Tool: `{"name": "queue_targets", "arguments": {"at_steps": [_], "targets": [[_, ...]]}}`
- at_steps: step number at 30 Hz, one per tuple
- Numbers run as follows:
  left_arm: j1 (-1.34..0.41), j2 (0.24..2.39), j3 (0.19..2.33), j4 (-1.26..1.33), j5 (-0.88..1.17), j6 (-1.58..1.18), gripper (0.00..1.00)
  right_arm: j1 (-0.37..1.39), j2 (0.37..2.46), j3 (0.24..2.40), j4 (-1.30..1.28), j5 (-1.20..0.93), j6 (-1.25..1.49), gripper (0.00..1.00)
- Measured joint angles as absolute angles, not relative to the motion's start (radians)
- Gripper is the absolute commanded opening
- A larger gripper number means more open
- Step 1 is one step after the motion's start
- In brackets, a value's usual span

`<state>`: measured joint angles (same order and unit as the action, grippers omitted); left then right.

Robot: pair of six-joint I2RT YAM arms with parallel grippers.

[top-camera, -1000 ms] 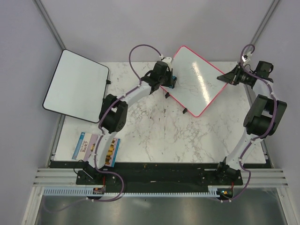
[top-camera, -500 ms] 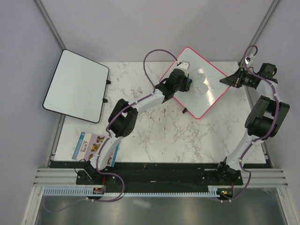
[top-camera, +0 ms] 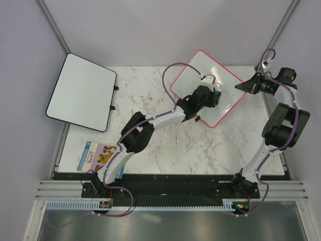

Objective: Erase the whiteboard

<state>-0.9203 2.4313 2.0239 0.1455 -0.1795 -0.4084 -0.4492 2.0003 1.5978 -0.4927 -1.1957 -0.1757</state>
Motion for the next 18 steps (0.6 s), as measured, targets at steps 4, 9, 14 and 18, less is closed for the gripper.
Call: {"name": "queue_targets", "arguments": {"at_steps": [4, 9, 14, 18], "targets": [[-0.879, 2.407, 1.977, 0.147, -0.186, -0.458, 0.02, -0.449, 1.995, 1.594, -0.494, -1.195, -0.178, 0.0], [-0.792, 2.374, 1.917, 0.107, -0.211, -0.579, 0.02, -0.449, 1.992, 1.59, -0.494, -1.193, -0.178, 0.0], [-0.698, 2.365, 1.898, 0.012, -0.296, -0.701, 0.02, -0.448, 1.965, 1.57, -0.493, -1.19, -0.184, 0.0], [-0.682, 2.381, 1.93, -0.054, -0.346, -0.717, 0.02, -0.446, 1.954, 1.563, -0.494, -1.188, -0.19, 0.0]]}}
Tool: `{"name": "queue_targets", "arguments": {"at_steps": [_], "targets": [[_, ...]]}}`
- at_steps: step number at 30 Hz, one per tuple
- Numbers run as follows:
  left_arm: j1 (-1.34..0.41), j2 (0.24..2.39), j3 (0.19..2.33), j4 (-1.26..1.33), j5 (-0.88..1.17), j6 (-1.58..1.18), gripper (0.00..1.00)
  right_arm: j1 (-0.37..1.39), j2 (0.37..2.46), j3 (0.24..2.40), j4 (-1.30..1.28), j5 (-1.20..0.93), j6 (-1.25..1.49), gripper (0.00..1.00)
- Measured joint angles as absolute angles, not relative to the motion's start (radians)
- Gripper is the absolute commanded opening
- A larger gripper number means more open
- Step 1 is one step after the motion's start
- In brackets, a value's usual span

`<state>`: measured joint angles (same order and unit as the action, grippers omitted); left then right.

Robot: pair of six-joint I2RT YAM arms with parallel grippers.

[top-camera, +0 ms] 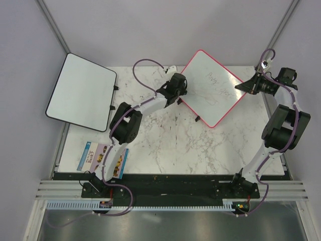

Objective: Erase the whiteboard

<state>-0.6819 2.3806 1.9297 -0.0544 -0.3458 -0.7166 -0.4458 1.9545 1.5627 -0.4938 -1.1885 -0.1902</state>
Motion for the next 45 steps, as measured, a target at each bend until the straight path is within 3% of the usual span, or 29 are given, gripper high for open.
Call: {"name": "queue_targets", "arguments": {"at_steps": [12, 27, 36, 45], "targets": [[-0.813, 2.426, 2.04, -0.093, -0.409, -0.694, 0.02, -0.45, 1.943, 1.553, -0.501, -1.164, -0.19, 0.0], [-1.032, 2.455, 2.12, -0.072, -0.407, -0.871, 0.02, -0.451, 1.944, 1.554, -0.495, -1.174, -0.214, 0.0], [-0.987, 2.383, 1.989, -0.095, -0.414, -0.963, 0.02, -0.447, 1.944, 1.554, -0.493, -1.2, -0.232, 0.0], [-0.83, 2.349, 1.954, -0.307, -0.451, -1.082, 0.02, -0.443, 1.944, 1.554, -0.493, -1.203, -0.229, 0.0]]}}
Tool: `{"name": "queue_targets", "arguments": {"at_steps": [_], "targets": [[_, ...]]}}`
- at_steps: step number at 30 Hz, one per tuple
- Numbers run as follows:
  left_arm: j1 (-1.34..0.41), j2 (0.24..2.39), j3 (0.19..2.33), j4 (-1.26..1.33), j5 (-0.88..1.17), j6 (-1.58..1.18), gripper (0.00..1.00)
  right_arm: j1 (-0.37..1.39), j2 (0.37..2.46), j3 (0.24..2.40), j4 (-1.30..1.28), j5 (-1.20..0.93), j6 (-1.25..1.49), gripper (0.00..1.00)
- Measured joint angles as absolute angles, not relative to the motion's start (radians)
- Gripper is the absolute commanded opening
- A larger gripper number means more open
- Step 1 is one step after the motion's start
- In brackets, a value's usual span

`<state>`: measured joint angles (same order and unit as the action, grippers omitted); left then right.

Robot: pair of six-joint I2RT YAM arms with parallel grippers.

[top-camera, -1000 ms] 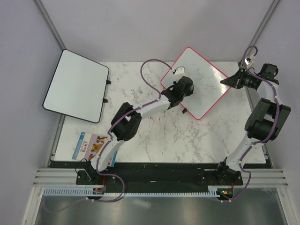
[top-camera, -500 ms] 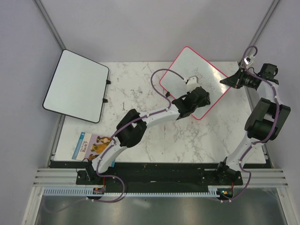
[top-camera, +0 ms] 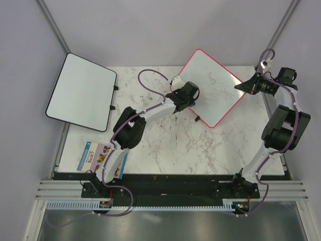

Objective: Erase the whiteboard

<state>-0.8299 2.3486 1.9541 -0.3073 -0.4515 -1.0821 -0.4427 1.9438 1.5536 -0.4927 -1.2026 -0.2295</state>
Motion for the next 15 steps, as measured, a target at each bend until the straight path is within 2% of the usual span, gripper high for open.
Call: {"name": "queue_targets", "arguments": {"at_steps": [8, 15], "targets": [[-0.745, 2.414, 2.067, -0.407, -0.46, -1.073, 0.02, -0.439, 1.936, 1.552, -0.497, -1.187, -0.221, 0.0], [-0.758, 2.441, 2.094, -0.357, -0.414, -0.878, 0.02, -0.439, 1.932, 1.552, -0.505, -1.16, -0.206, 0.0]]}}
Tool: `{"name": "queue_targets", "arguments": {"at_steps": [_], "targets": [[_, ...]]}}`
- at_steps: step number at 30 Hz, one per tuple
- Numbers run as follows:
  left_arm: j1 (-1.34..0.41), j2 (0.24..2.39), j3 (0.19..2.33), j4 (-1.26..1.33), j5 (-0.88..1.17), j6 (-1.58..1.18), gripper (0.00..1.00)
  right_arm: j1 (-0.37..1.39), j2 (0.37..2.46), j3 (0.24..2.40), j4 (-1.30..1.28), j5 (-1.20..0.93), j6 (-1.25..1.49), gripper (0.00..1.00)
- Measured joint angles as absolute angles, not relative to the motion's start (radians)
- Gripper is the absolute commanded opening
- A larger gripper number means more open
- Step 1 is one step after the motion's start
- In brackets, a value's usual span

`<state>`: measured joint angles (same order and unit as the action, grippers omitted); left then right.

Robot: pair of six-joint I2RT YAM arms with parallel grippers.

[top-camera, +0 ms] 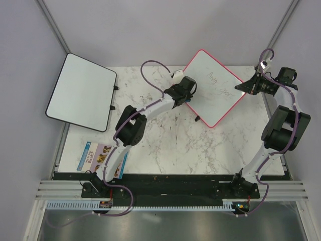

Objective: Erase the whiteboard

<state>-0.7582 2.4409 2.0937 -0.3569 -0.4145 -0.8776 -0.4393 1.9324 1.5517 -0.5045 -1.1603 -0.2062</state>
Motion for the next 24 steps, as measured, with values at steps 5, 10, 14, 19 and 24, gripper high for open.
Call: {"name": "queue_targets", "arguments": {"at_steps": [5, 10, 14, 19, 24], "targets": [[-0.812, 2.456, 2.147, -0.315, -0.416, -0.724, 0.02, -0.439, 1.932, 1.552, -0.508, -1.154, -0.206, 0.0], [-0.896, 2.477, 2.221, -0.26, -0.385, -0.606, 0.02, -0.439, 1.932, 1.552, -0.507, -1.151, -0.207, 0.0], [-0.961, 2.486, 2.251, -0.204, -0.349, -0.566, 0.02, -0.439, 1.932, 1.552, -0.505, -1.155, -0.213, 0.0], [-0.985, 2.49, 2.248, -0.18, -0.351, -0.576, 0.02, -0.439, 1.932, 1.552, -0.504, -1.158, -0.222, 0.0], [-0.957, 2.463, 2.19, -0.156, -0.345, -0.659, 0.02, -0.437, 1.932, 1.552, -0.501, -1.158, -0.222, 0.0]]}}
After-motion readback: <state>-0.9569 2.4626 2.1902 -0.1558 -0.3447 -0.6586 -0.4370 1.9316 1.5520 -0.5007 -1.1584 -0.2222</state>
